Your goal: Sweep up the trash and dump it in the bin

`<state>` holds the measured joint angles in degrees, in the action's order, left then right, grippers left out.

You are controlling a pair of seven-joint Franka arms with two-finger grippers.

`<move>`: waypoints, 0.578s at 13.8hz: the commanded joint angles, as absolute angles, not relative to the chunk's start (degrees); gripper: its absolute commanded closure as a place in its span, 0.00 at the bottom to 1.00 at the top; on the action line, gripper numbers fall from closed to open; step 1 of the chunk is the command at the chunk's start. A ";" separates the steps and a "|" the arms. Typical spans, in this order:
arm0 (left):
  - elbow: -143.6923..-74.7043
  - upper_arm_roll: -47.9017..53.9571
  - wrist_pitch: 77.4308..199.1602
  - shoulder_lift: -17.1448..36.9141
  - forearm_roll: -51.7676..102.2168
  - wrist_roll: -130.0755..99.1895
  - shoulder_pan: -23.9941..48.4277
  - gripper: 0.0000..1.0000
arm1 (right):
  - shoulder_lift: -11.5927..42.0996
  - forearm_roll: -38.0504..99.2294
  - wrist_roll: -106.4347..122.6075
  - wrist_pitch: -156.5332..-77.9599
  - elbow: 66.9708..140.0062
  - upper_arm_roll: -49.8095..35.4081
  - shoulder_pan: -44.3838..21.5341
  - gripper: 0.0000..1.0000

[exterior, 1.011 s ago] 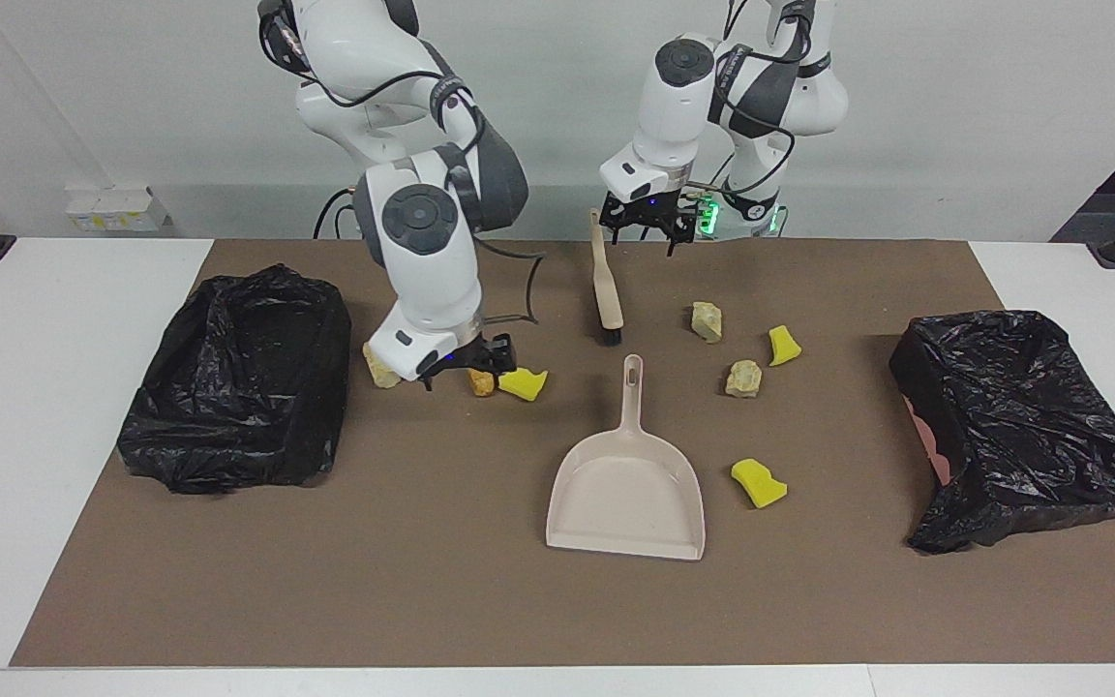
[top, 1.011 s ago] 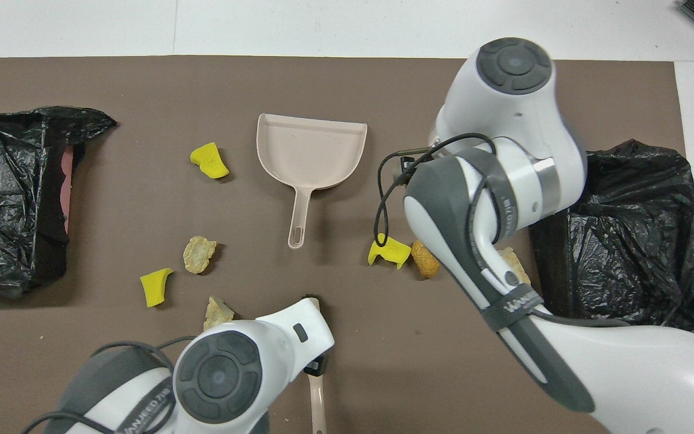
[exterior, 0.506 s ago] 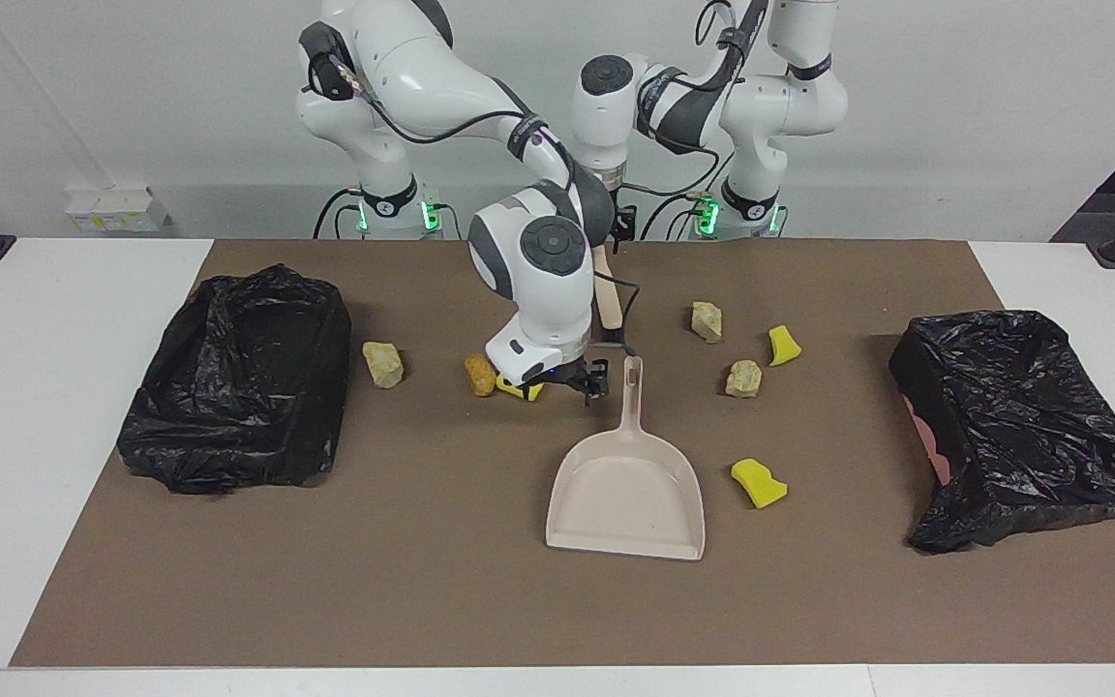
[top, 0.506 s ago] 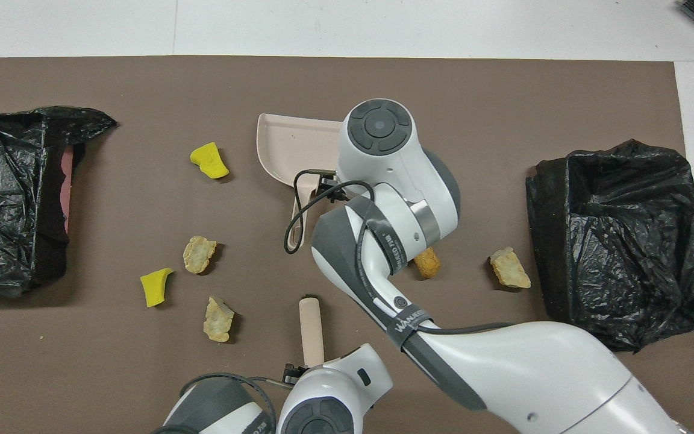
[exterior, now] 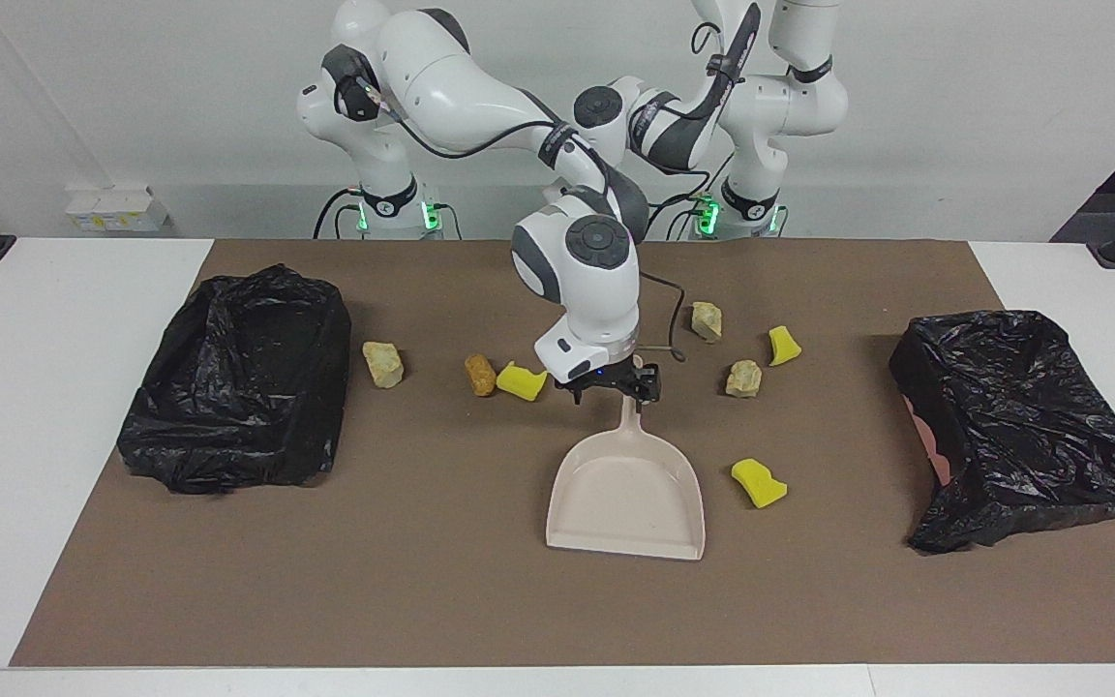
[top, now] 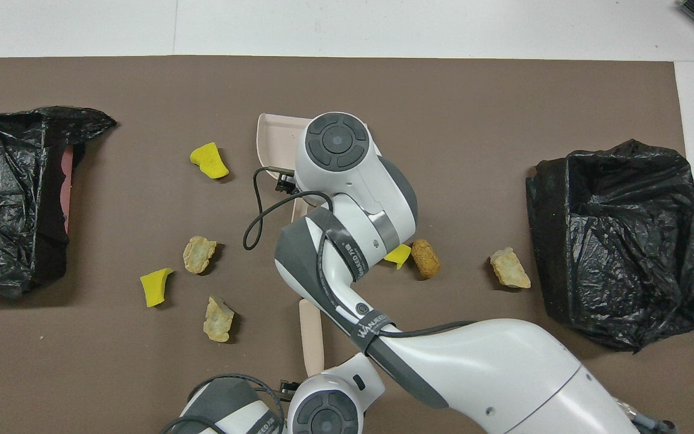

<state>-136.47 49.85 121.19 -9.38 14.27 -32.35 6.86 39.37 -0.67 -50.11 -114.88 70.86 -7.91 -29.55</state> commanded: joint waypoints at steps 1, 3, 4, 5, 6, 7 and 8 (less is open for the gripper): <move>-138.42 49.75 119.62 -11.78 15.81 -35.75 7.73 0.09 | 41.84 -1.14 -51.59 -114.26 68.11 -8.09 -30.58 0.08; -139.30 49.75 119.62 -11.86 17.22 -36.74 8.44 0.27 | 41.84 -3.42 -51.59 -113.91 68.99 -8.17 -31.20 0.27; -139.31 49.75 119.53 -11.87 17.84 -36.74 8.35 0.36 | 41.66 -3.95 -51.59 -113.56 69.52 -8.09 -31.55 0.32; -139.39 49.75 119.44 -11.87 18.54 -36.74 8.44 0.43 | 41.66 -4.22 -51.50 -111.90 69.43 -8.09 -31.55 0.49; -139.39 49.75 119.36 -11.87 18.63 -36.56 8.44 0.54 | 41.66 -5.35 -51.42 -109.97 68.91 -8.00 -31.64 0.72; -139.31 49.66 119.27 -11.78 18.55 -36.30 8.35 0.71 | 41.40 -5.80 -51.07 -109.17 68.91 -8.09 -31.38 0.95; -138.96 49.57 119.01 -11.52 18.54 -36.12 8.35 0.88 | 40.96 -5.80 -50.80 -109.07 69.17 -8.17 -30.85 1.00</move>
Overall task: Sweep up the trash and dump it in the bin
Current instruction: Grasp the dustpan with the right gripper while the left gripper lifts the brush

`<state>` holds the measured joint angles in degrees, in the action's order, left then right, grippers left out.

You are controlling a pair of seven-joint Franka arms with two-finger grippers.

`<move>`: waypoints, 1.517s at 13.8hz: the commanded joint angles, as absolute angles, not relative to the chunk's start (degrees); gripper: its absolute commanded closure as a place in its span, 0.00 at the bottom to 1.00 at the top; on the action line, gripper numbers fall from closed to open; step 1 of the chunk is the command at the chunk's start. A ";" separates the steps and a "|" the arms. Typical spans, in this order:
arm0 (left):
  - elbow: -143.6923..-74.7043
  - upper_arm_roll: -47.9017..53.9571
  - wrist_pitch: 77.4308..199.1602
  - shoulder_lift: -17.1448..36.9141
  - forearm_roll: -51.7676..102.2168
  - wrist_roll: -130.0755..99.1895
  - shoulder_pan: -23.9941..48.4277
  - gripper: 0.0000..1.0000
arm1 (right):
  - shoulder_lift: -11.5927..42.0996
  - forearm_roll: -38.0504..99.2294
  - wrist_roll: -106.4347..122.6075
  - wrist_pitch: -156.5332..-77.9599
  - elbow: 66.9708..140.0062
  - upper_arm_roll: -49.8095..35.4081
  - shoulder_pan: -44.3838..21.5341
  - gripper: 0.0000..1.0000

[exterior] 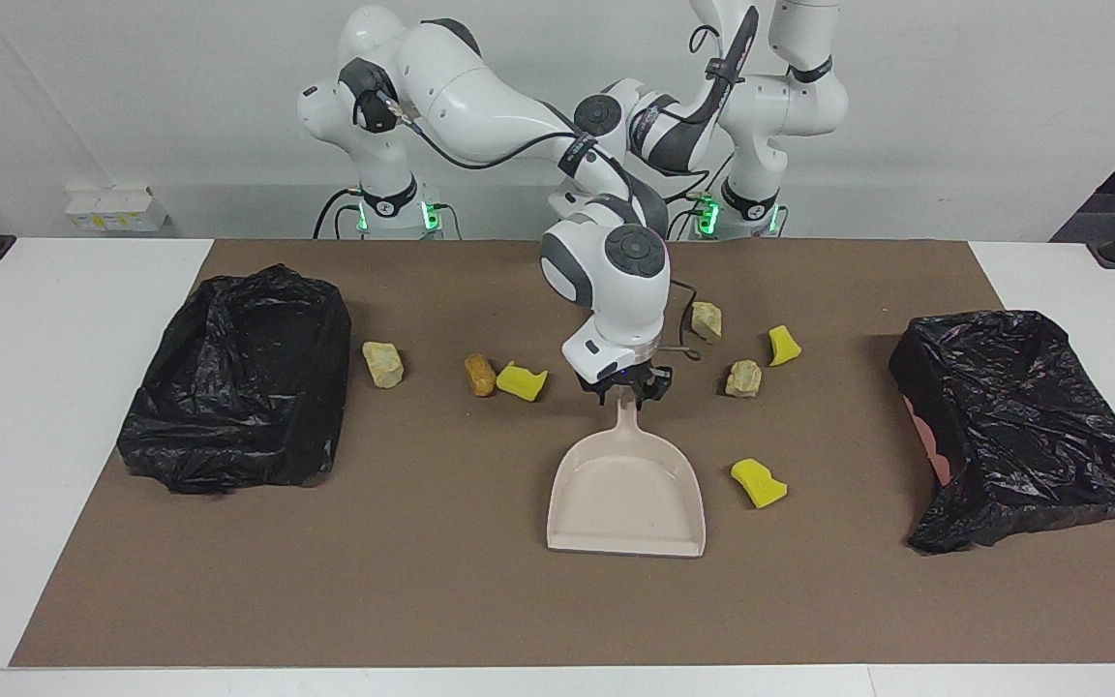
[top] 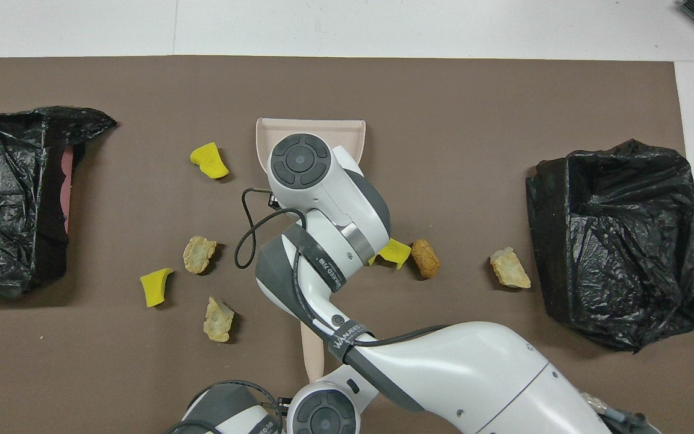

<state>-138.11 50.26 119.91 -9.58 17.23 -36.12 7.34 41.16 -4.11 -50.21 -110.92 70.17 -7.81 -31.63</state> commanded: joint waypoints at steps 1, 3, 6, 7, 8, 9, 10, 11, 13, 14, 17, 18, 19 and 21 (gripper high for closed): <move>-138.35 49.48 117.79 -11.25 18.54 -36.04 8.18 1.00 | 40.70 -5.80 -50.10 -109.07 69.08 -8.17 -30.76 1.00; -136.68 48.26 114.63 -11.86 18.37 -35.95 7.65 1.00 | 39.56 -5.02 -48.44 -109.07 69.17 -8.09 -30.24 1.00; -132.56 35.21 109.44 -12.48 16.79 -35.77 8.08 1.00 | 36.83 -4.66 -43.44 -108.37 69.43 -8.26 -28.21 1.00; -131.15 31.24 107.94 -12.92 14.96 -34.29 8.26 1.00 | 36.13 -4.57 -41.16 -108.20 69.61 -8.26 -28.13 1.00; -130.44 28.77 106.80 -13.62 12.77 -32.54 8.26 1.00 | 35.08 -4.57 -38.00 -108.02 70.57 -8.26 -27.78 1.00; -130.34 27.09 105.83 -14.06 10.13 -31.65 8.00 1.00 | 33.68 -4.57 -34.31 -107.93 71.97 -8.26 -27.60 1.00; -130.34 25.94 105.39 -14.06 6.98 -31.55 7.74 1.00 | 32.18 -4.57 -31.49 -107.93 73.20 -8.26 -27.42 1.00; -130.43 24.36 104.60 -14.06 4.42 -31.64 7.56 1.00 | 30.17 -4.57 -28.07 -107.84 75.30 -8.26 -27.07 1.00; -130.52 19.45 102.22 -14.15 0.99 -32.08 7.56 1.00 | 26.73 -4.48 -17.38 -107.49 79.17 -8.26 -26.20 1.00; -130.87 18.03 102.04 -14.32 0.01 -32.25 7.56 1.00 | 25.76 -4.48 -12.44 -106.36 79.97 -8.26 -25.84 1.00; -131.39 16.00 102.30 -14.33 -1.22 -32.43 4.49 1.00 | 24.61 -4.57 0.49 -103.02 80.16 -8.26 -25.40 1.00; -132.35 15.39 103.00 -14.50 -1.75 -32.43 3.70 1.00 | 24.44 -4.57 4.62 -101.96 80.16 -8.26 -25.31 1.00; -132.62 14.42 103.44 -14.76 -1.93 -32.52 3.60 1.00 | 24.00 -4.57 8.66 -101.34 80.24 -8.26 -25.66 1.00; -133.76 11.79 104.41 -15.29 -1.93 -32.61 3.69 1.00 | 22.59 -4.57 15.00 -100.55 82.69 -8.26 -25.93 1.00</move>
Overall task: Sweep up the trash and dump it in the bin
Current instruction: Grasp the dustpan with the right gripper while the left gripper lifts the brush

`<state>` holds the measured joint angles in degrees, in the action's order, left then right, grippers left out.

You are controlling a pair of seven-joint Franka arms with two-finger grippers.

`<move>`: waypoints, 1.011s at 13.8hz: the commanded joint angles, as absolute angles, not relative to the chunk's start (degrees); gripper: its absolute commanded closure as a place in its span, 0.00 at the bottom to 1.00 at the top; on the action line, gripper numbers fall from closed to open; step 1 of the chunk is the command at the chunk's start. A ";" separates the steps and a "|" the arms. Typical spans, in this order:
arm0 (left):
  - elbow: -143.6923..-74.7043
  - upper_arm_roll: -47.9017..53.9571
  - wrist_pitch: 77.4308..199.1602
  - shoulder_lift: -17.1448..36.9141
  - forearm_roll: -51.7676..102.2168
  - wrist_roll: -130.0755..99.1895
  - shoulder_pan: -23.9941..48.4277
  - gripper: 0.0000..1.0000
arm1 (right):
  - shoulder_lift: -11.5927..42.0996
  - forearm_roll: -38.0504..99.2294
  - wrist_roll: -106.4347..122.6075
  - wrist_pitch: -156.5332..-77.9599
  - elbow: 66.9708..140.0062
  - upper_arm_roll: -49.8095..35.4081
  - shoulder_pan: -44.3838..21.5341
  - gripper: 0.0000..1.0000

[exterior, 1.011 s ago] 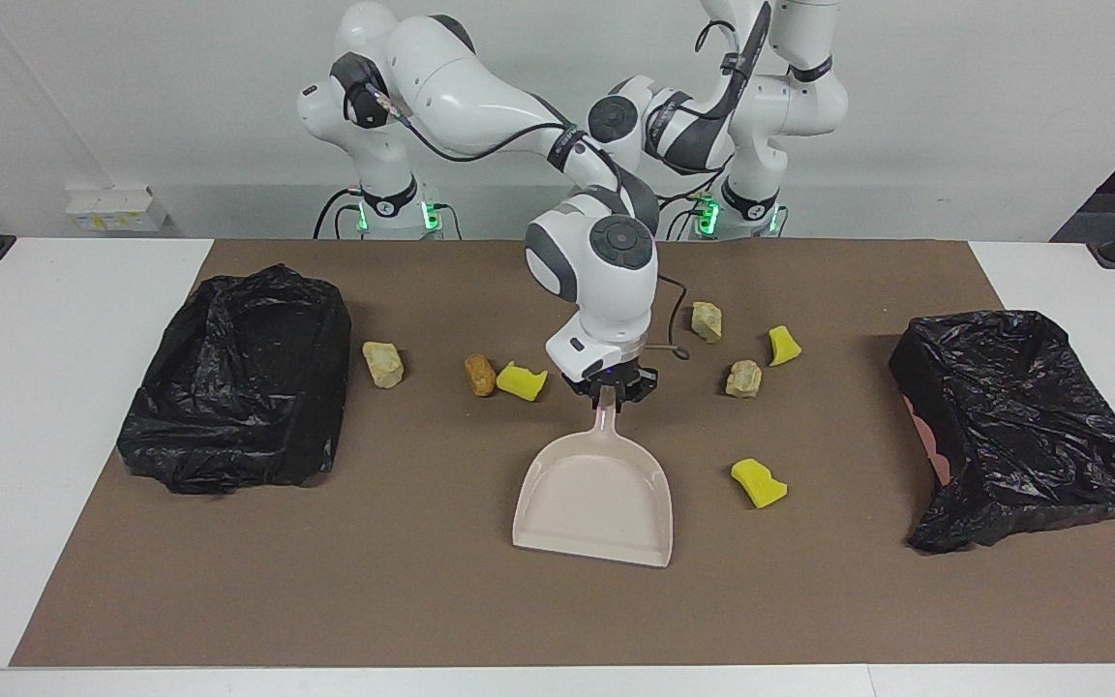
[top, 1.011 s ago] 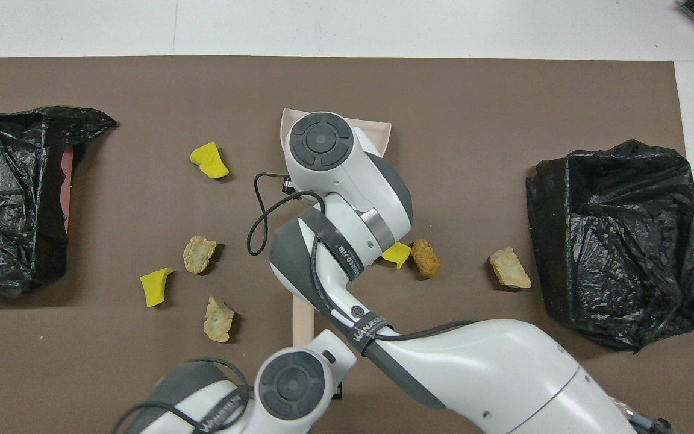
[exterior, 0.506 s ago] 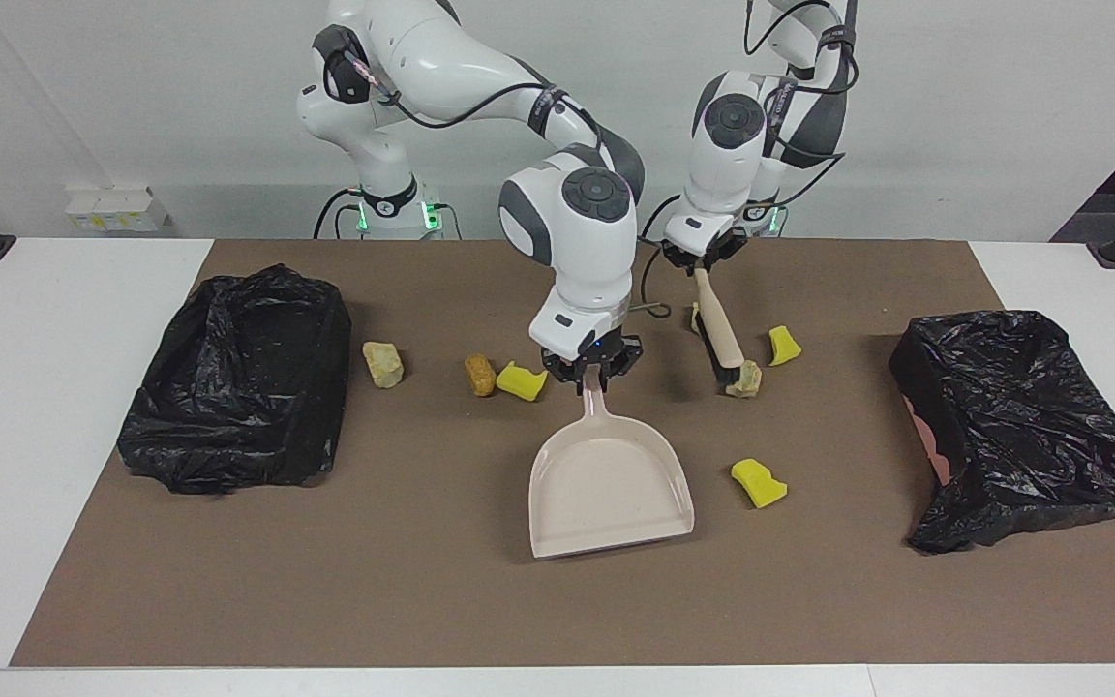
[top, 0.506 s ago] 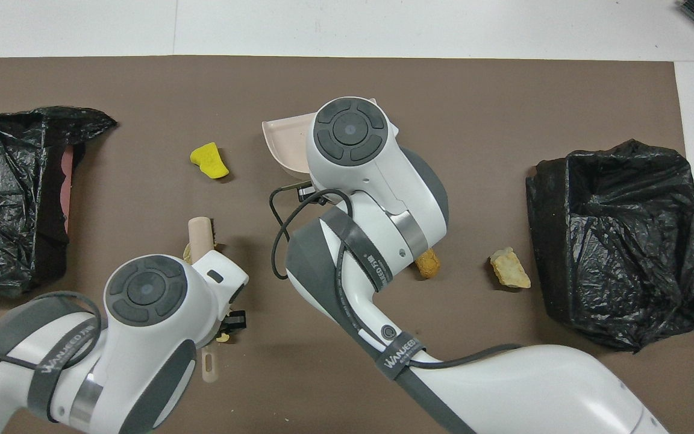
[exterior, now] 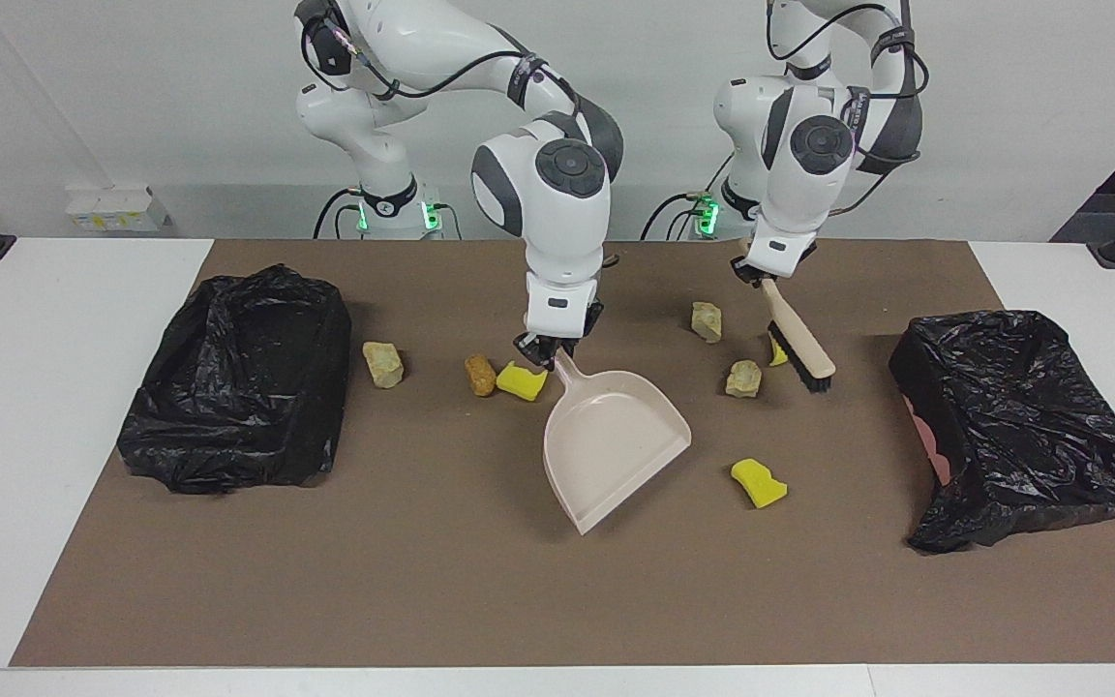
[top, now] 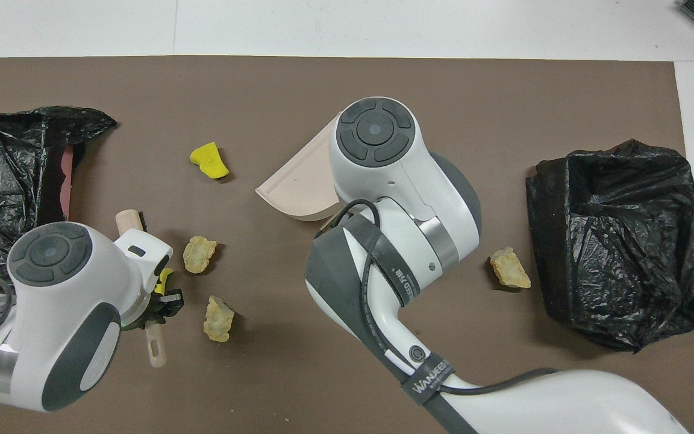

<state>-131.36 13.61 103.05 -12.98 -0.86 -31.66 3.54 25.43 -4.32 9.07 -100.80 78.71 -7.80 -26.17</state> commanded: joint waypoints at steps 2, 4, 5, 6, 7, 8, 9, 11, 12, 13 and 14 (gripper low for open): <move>-136.66 11.34 107.04 -16.60 -1.93 -32.70 3.60 1.00 | 21.54 -4.57 25.43 -101.07 85.24 -8.26 -25.58 1.00; -137.55 11.25 106.79 -17.22 -1.85 -32.87 3.43 1.00 | 20.05 -4.57 32.49 -101.60 88.14 -8.26 -25.49 1.00; -138.24 11.25 106.79 -17.05 -1.93 -34.18 3.34 1.00 | 19.17 -4.57 36.00 -101.51 89.46 -8.26 -25.66 1.00; -139.91 11.25 106.79 -17.22 -1.93 -35.15 3.43 1.00 | 18.38 -4.57 38.99 -101.60 90.78 -8.26 -26.10 1.00; -141.49 11.25 106.70 -17.57 -1.93 -35.16 3.43 1.00 | 17.85 -4.57 41.02 -101.60 91.66 -8.26 -26.28 1.00; -142.11 11.25 106.53 -18.36 -1.93 -35.07 3.34 1.00 | 17.75 -4.57 45.22 -101.78 92.10 -8.35 -26.19 1.00; -142.47 11.25 106.35 -18.37 -1.93 -35.16 3.34 1.00 | 17.49 -4.57 52.92 -102.82 92.89 -8.35 -26.10 1.00; -144.22 11.25 106.52 -18.11 -1.93 -35.77 3.34 1.00 | 16.35 -4.66 60.28 -106.16 95.70 -8.35 -27.06 1.00; -144.40 11.25 106.87 -17.84 -1.93 -35.42 3.25 1.00 | 16.52 -4.75 60.47 -107.65 96.67 -8.35 -27.59 1.00; -144.23 11.25 107.75 -17.41 -1.93 -34.72 2.99 1.00 | 16.61 -5.09 60.47 -109.67 97.72 -8.35 -28.12 1.00; -144.05 11.34 109.93 -16.18 -1.85 -33.67 2.99 1.00 | 16.61 -5.36 60.56 -111.86 99.13 -8.35 -28.73 1.00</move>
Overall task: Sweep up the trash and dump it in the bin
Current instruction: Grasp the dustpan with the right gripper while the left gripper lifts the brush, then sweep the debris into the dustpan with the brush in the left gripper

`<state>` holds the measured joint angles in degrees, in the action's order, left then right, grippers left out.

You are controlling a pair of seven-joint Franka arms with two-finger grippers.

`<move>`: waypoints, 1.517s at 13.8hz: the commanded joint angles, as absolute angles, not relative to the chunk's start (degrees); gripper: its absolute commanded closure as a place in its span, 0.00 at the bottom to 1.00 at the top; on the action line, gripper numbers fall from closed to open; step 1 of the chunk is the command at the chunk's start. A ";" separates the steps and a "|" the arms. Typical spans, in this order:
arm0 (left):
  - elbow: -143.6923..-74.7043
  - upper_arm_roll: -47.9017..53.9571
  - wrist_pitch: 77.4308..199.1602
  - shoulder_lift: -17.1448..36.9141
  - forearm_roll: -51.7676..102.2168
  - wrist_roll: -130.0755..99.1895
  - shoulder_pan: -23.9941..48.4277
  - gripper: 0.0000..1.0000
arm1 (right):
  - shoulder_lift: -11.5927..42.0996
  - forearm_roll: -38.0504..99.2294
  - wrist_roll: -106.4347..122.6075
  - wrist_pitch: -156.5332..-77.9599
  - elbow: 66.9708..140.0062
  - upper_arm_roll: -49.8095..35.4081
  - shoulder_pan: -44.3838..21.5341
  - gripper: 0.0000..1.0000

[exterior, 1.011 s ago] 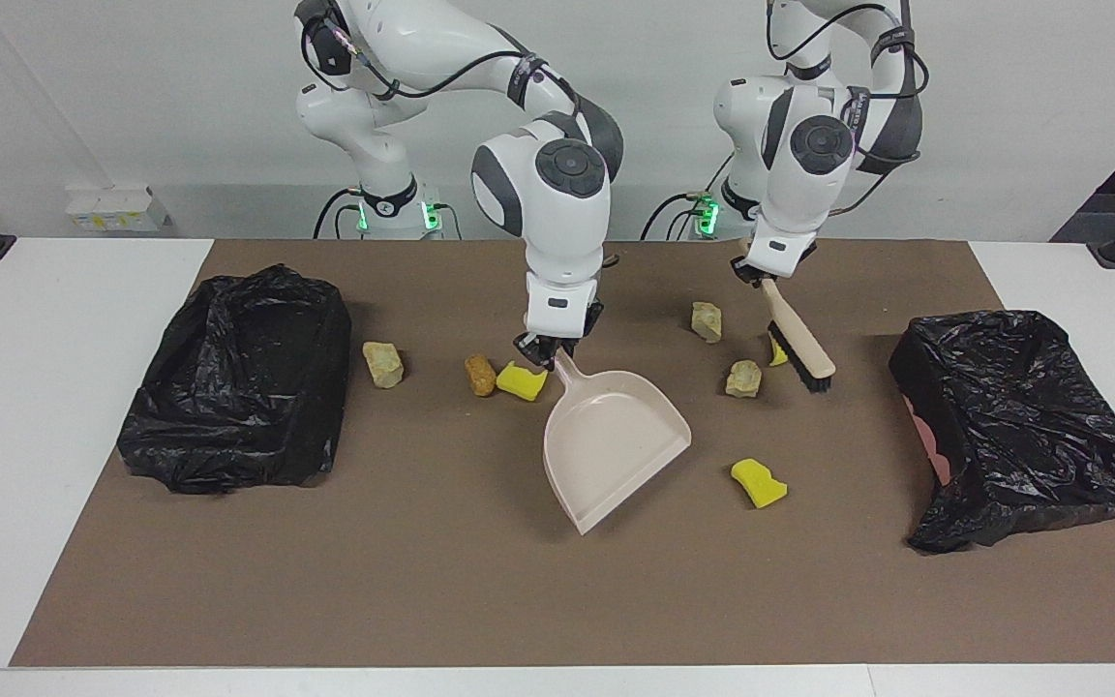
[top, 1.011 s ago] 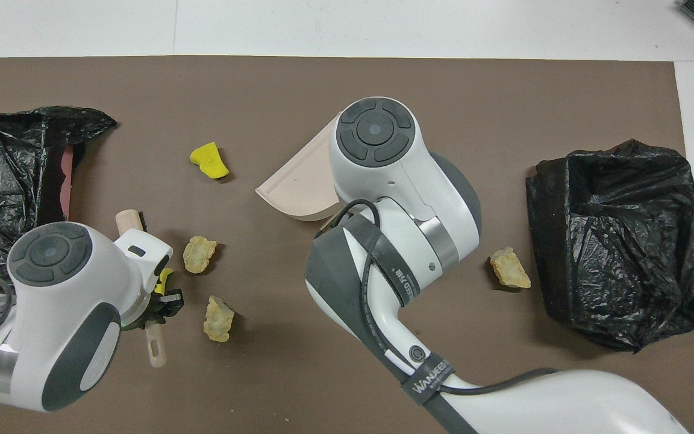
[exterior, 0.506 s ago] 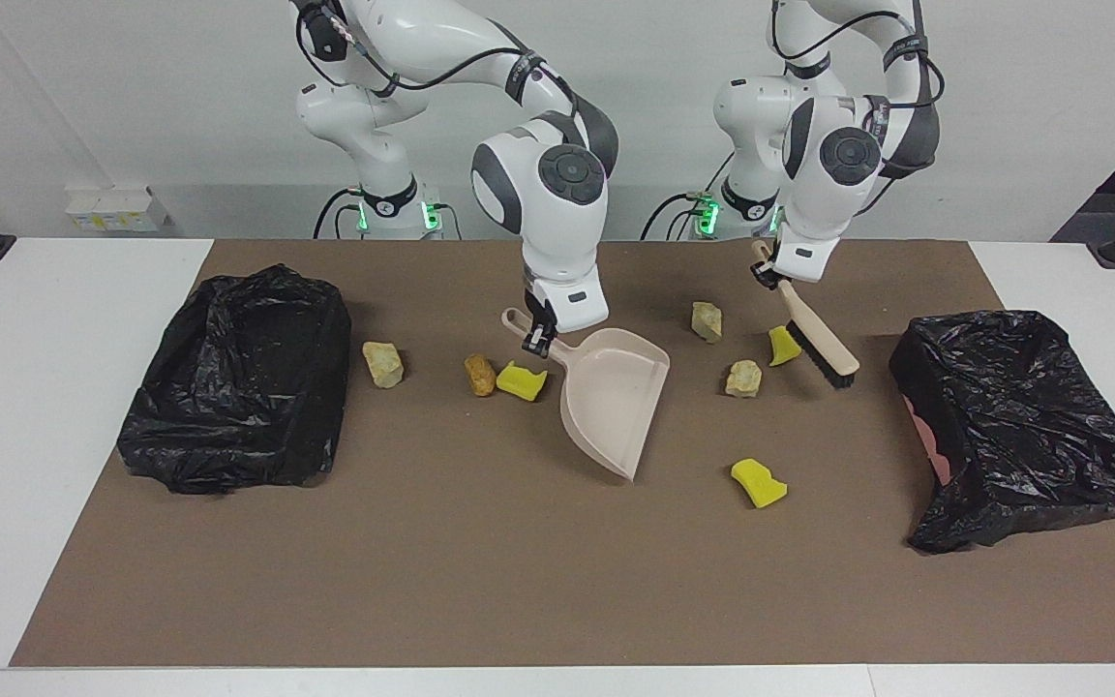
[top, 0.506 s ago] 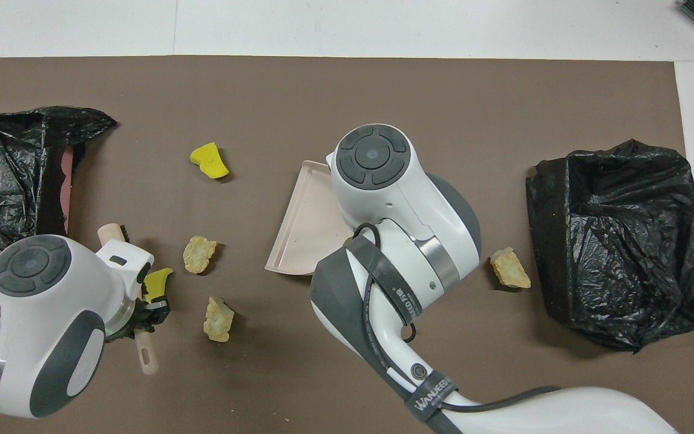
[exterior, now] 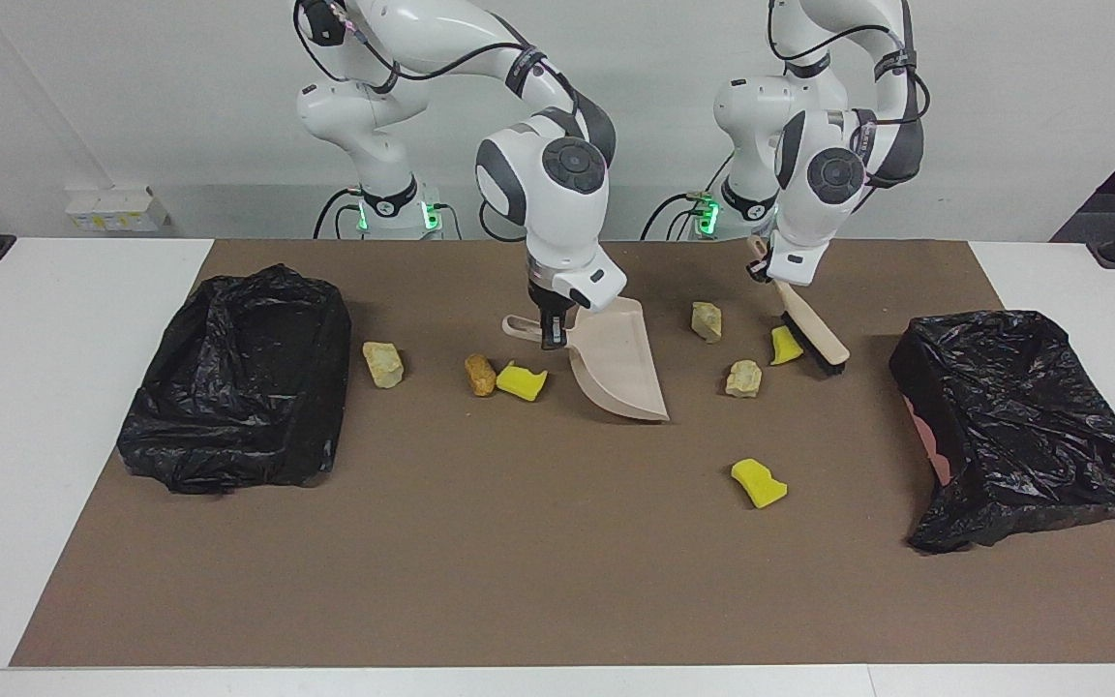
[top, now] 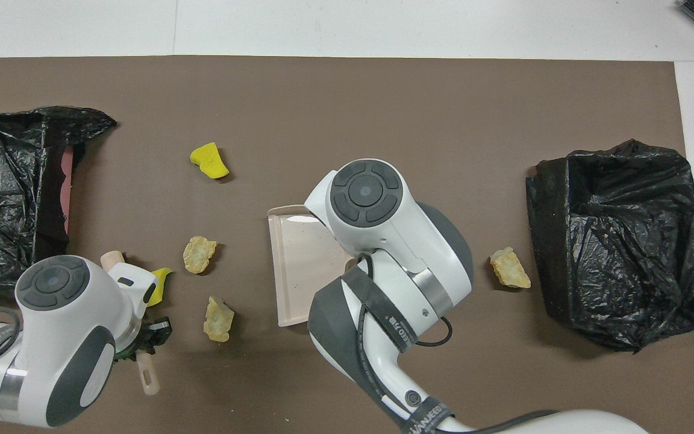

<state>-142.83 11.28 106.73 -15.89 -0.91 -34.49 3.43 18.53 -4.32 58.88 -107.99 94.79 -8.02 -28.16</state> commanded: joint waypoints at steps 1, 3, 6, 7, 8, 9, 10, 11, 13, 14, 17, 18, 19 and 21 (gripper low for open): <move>-144.14 11.34 111.95 -15.39 -1.85 -33.58 3.51 1.00 | 16.35 -5.45 60.82 -114.76 101.40 -8.35 -28.74 1.00; -143.79 11.60 114.16 -13.02 -1.85 -30.70 4.04 1.00 | 15.73 -5.19 60.38 -119.52 104.84 -8.35 -28.65 1.00; -142.92 11.60 118.55 -11.17 0.95 -16.39 4.39 1.00 | 15.82 -4.57 58.11 -120.85 106.34 -8.35 -28.74 1.00; -142.13 11.78 119.00 -10.73 2.01 -15.04 4.57 1.00 | 15.91 -4.57 57.40 -120.94 106.26 -8.35 -28.91 1.00; -142.12 11.86 119.09 -10.72 2.11 -14.59 6.14 1.00 | 16.26 -4.66 57.39 -121.11 106.26 -8.35 -29.09 1.00; -142.12 11.87 119.09 -10.72 2.20 -14.50 7.81 1.00 | 16.52 -4.66 57.31 -121.81 106.26 -8.35 -29.70 1.00; -142.03 12.04 119.09 -10.81 2.89 -14.50 8.87 1.00 | 16.87 -4.66 57.39 -122.34 106.35 -8.35 -29.79 1.00; -142.03 12.04 119.09 -10.81 4.12 -14.50 10.79 1.00 | 16.96 -4.66 57.39 -122.95 106.35 -8.35 -29.79 1.00; -141.94 12.65 119.09 -10.99 8.07 -14.50 14.14 1.00 | 17.05 -4.66 57.39 -123.49 106.35 -8.35 -29.88 1.00; -141.77 14.40 119.00 -11.16 9.65 -14.59 14.76 1.00 | 17.22 -4.66 57.31 -123.49 106.35 -8.35 -29.88 1.00; -135.73 19.95 113.59 -9.85 10.19 -15.90 13.80 1.00 | 17.49 -4.66 57.39 -123.49 106.26 -8.35 -29.88 1.00; -132.92 19.86 110.07 -8.89 11.67 -16.78 13.54 1.00 | 17.58 -4.66 57.39 -123.31 106.17 -8.35 -29.80 1.00; -130.72 19.69 107.43 -8.88 13.26 -18.79 12.93 1.00 | 17.58 -4.75 57.65 -123.22 106.08 -8.35 -29.79 1.00; -129.99 19.51 104.69 -10.62 13.80 -21.70 10.38 1.00 | 17.58 -5.36 58.01 -122.17 105.82 -8.35 -29.79 1.00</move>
